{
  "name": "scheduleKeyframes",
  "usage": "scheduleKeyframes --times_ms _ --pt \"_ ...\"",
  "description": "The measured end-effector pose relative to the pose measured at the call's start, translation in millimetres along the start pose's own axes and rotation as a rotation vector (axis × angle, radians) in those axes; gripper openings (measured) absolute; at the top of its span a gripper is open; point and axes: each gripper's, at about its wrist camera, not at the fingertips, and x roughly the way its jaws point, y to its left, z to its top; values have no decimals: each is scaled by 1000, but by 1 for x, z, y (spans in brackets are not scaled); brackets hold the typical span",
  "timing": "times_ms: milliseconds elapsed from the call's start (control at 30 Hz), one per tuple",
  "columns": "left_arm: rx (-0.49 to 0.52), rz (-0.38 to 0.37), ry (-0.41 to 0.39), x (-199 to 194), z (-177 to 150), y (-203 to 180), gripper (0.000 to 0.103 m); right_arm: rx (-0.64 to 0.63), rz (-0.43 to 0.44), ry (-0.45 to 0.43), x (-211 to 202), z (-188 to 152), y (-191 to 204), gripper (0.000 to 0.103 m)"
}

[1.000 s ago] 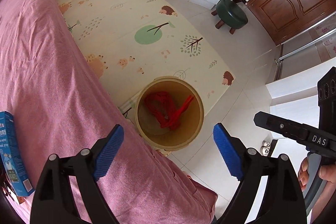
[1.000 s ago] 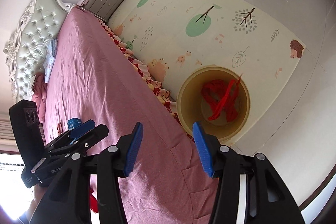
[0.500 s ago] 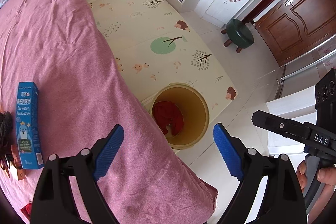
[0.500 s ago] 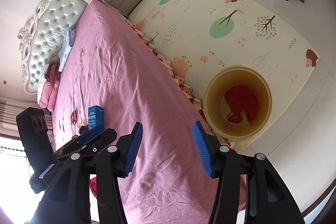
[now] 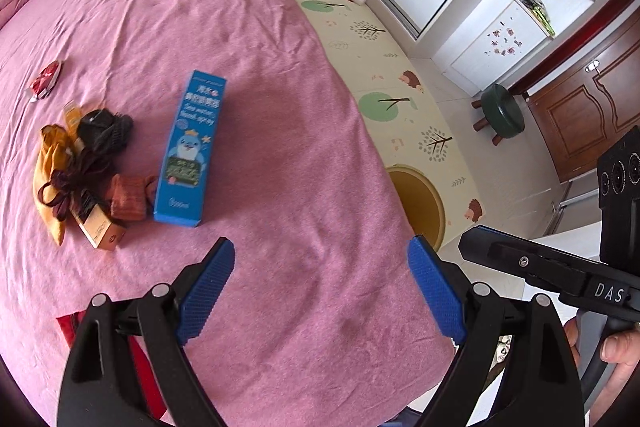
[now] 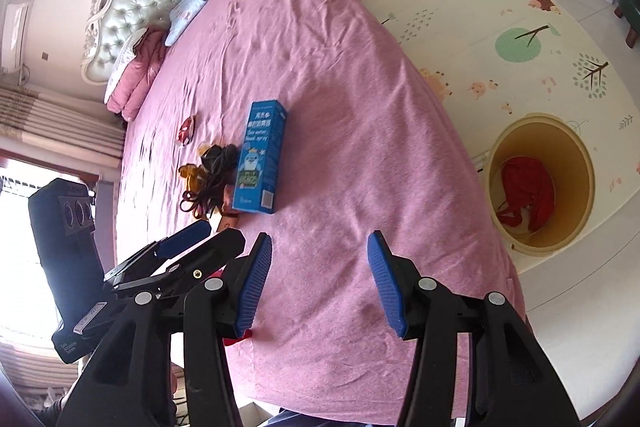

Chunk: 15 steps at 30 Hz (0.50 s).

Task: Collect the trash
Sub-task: 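Move both tools back over the bed toward the red zippered pouch, then grasp the red zippered pouch with the left tool while the right tool grasps the blue nasal spray box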

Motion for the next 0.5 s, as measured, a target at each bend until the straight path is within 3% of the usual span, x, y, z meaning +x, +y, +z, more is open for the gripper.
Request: scheduleKeyframes --times_ms 500 --pt "-255 109 13 -26 -85 152 88 -181 -1 132 98 -48 103 50"
